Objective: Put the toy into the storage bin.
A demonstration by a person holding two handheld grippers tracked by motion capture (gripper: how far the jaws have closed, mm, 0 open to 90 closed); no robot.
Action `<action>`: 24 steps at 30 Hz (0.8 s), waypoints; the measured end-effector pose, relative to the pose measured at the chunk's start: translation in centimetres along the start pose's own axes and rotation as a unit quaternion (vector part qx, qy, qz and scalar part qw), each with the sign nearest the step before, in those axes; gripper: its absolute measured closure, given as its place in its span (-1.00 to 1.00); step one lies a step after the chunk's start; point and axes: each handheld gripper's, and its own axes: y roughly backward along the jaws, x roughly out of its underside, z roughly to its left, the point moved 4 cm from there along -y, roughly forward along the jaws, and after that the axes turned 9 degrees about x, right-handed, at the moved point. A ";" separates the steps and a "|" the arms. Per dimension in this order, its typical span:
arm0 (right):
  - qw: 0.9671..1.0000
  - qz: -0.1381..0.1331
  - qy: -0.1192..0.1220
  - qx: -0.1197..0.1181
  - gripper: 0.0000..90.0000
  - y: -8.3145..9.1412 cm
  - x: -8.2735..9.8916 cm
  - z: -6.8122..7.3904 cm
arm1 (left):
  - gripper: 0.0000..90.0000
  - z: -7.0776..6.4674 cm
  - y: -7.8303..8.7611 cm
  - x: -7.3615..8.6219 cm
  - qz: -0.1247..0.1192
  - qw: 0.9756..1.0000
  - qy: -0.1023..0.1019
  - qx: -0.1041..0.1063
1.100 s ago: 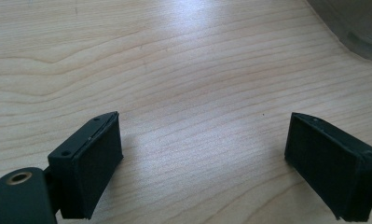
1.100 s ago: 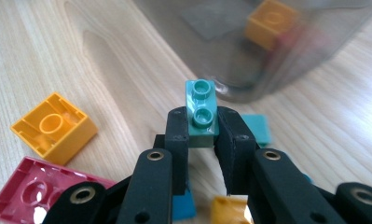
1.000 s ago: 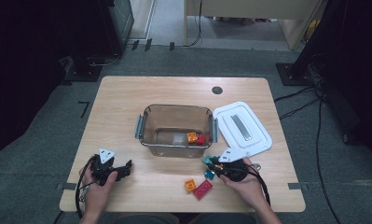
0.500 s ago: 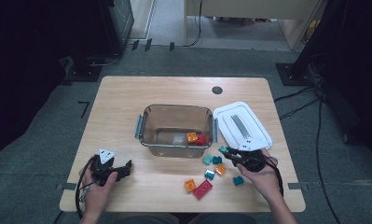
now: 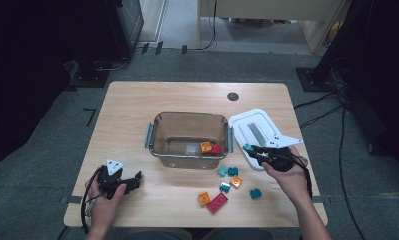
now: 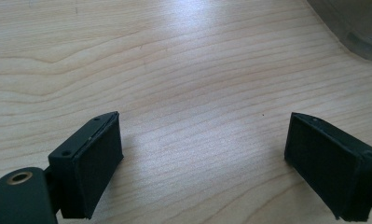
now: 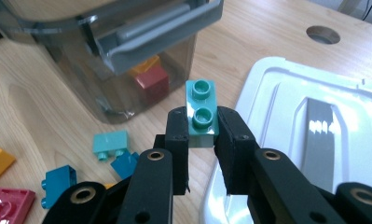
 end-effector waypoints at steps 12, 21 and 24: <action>1.000 -0.013 0.007 -0.007 0.70 0.8 -3.6 -0.6 | -0.76 0.0 0.0 0.0 0.000 1.000 0.000 0.000; 0.999 -0.021 0.036 -0.023 0.70 0.5 -6.9 0.8 | -0.75 0.0 -0.1 -0.1 -0.001 1.000 0.000 -0.002; 0.998 -0.019 0.044 -0.033 0.70 0.1 -7.9 1.5 | -0.75 0.0 -0.1 -0.1 -0.001 1.000 0.000 -0.003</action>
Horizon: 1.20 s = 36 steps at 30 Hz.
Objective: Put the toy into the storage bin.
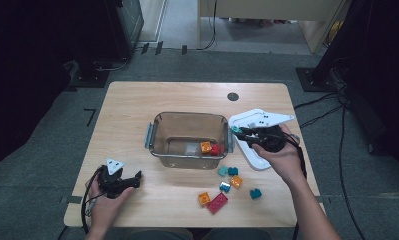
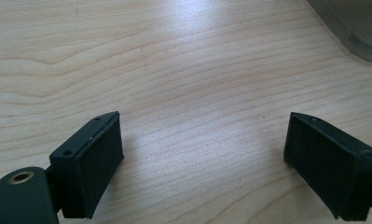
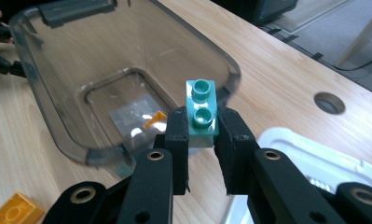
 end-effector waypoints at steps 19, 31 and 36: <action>0.996 0.060 0.038 -0.059 0.68 -4.8 -3.0 3.6 | -0.71 0.0 0.0 0.0 -0.001 1.000 0.001 -0.001; 0.992 0.090 0.041 -0.078 0.60 -6.3 -3.3 5.0 | -0.71 0.0 0.0 0.0 -0.001 1.000 0.001 -0.001; 0.993 0.083 0.037 -0.077 0.56 -5.9 -3.0 5.0 | -0.71 0.0 0.0 0.0 -0.001 1.000 0.001 -0.001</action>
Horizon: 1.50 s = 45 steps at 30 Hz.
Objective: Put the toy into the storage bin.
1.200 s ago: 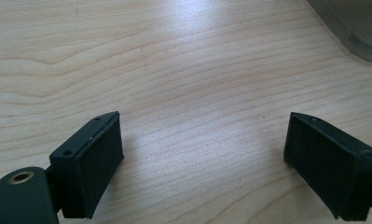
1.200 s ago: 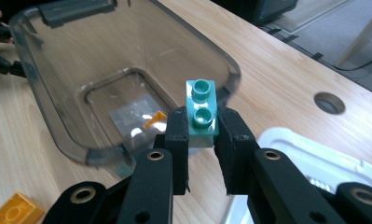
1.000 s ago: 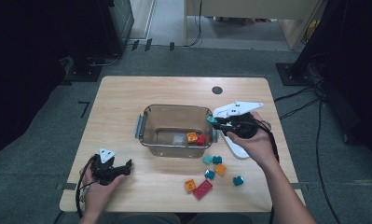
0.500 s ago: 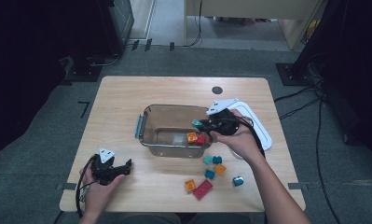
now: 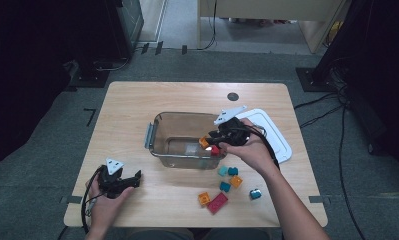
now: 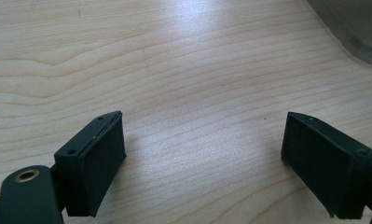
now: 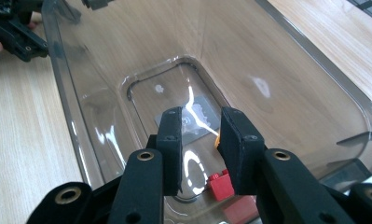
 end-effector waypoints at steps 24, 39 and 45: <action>0.993 -0.065 -0.069 0.065 0.07 6.3 5.7 -2.7 | -0.71 0.0 0.0 0.0 0.000 1.000 0.000 0.000; 0.990 -0.054 -0.101 0.082 0.04 7.2 12.5 -1.7 | -0.71 0.0 0.0 0.0 0.000 1.000 0.002 -0.001; 0.991 -0.042 -0.114 0.063 0.16 4.8 14.8 -0.9 | -0.71 0.0 0.0 0.0 -0.001 1.000 0.002 -0.001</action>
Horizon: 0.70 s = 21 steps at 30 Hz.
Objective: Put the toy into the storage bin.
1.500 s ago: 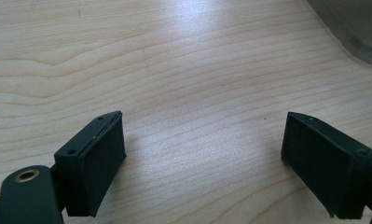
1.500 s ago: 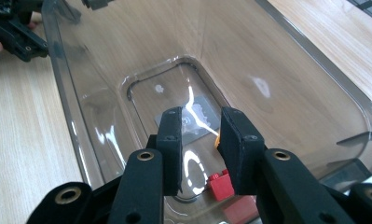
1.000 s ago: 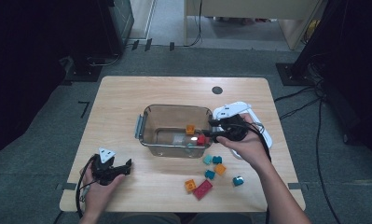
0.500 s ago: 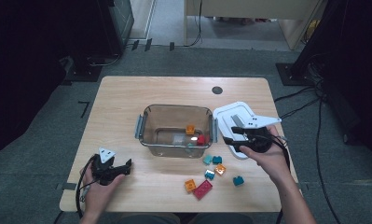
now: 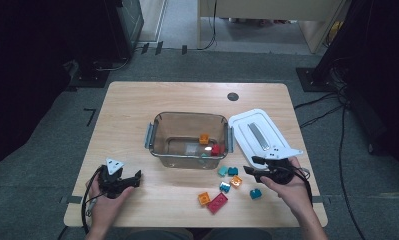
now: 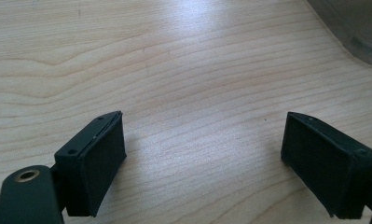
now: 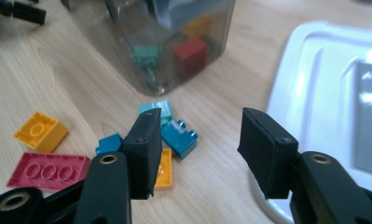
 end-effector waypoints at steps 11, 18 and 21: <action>0.999 0.026 0.017 -0.009 0.37 -4.4 1.2 0.6 | -0.71 0.0 0.0 0.0 0.000 1.000 0.000 0.000; 0.999 0.038 0.031 -0.012 0.37 -5.6 1.4 0.6 | -0.71 0.0 0.0 0.0 0.000 1.000 0.000 0.000; 0.998 0.038 0.038 -0.019 0.35 -5.6 1.4 0.8 | -0.71 0.0 0.0 0.0 0.000 1.000 0.000 0.000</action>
